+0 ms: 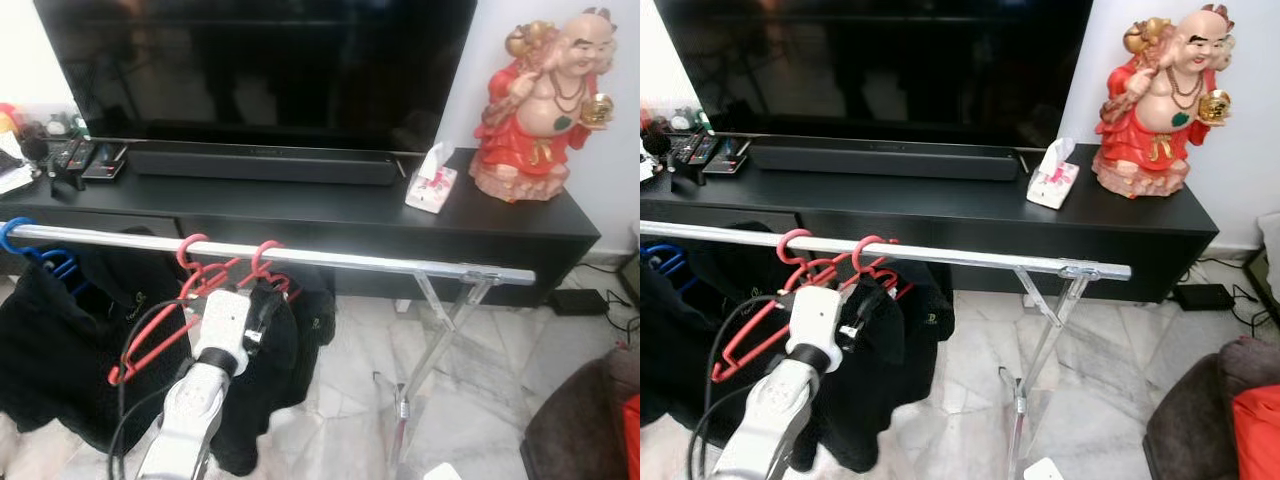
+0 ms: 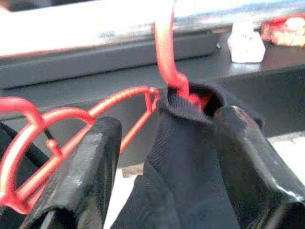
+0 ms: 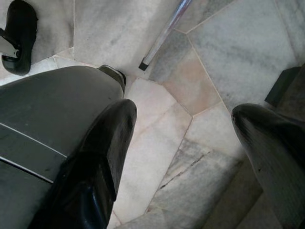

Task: Hang hanger

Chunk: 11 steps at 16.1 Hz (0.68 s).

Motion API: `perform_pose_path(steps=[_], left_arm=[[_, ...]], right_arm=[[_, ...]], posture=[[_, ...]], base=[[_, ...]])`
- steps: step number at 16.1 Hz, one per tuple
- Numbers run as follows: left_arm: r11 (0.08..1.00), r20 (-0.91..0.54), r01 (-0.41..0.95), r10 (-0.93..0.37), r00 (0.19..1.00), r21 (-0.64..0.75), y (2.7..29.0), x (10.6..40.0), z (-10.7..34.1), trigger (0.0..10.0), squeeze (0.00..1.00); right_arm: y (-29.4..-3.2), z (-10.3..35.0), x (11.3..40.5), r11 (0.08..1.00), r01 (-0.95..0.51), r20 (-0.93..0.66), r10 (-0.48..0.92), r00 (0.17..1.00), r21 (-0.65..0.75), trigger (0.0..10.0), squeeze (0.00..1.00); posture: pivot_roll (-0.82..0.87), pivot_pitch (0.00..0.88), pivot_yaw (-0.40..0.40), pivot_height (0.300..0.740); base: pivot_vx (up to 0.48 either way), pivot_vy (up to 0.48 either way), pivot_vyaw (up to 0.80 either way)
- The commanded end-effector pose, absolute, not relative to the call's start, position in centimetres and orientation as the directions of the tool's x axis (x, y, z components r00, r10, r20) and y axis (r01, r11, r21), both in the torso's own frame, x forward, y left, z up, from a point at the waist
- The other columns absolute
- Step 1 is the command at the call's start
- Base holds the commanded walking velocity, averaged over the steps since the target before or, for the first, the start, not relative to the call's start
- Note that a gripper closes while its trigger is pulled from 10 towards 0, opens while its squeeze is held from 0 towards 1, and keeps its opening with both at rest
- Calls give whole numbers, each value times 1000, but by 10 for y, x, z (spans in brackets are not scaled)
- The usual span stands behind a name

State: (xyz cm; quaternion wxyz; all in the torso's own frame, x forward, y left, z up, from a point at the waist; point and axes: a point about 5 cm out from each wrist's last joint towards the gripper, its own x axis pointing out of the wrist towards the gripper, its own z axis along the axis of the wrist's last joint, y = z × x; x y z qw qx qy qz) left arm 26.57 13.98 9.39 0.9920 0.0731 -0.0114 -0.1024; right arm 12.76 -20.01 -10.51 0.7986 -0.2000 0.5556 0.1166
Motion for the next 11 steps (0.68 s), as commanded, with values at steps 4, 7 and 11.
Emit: perform_pose_path(steps=[4,7,11], left_arm=[[968,28,217,-222,975,129,137,251,101,10000,839],[969,40,214,-220,975,127,131,257,104,10000,0],[965,33,227,-233,972,132,127,258,104,10000,0]], right_arm=[[-203,-106,124,886,-422,-939,-42,340,-192,10000,0],[-202,-106,124,887,-419,-939,-41,342,-192,10000,0],[-200,-106,124,890,-416,-938,-39,344,-189,10000,0]], posture=[[-56,0,-47,740],[-65,0,-38,740],[-66,0,-30,740]], base=[[0,0,0],[0,0,0],[0,0,0]])
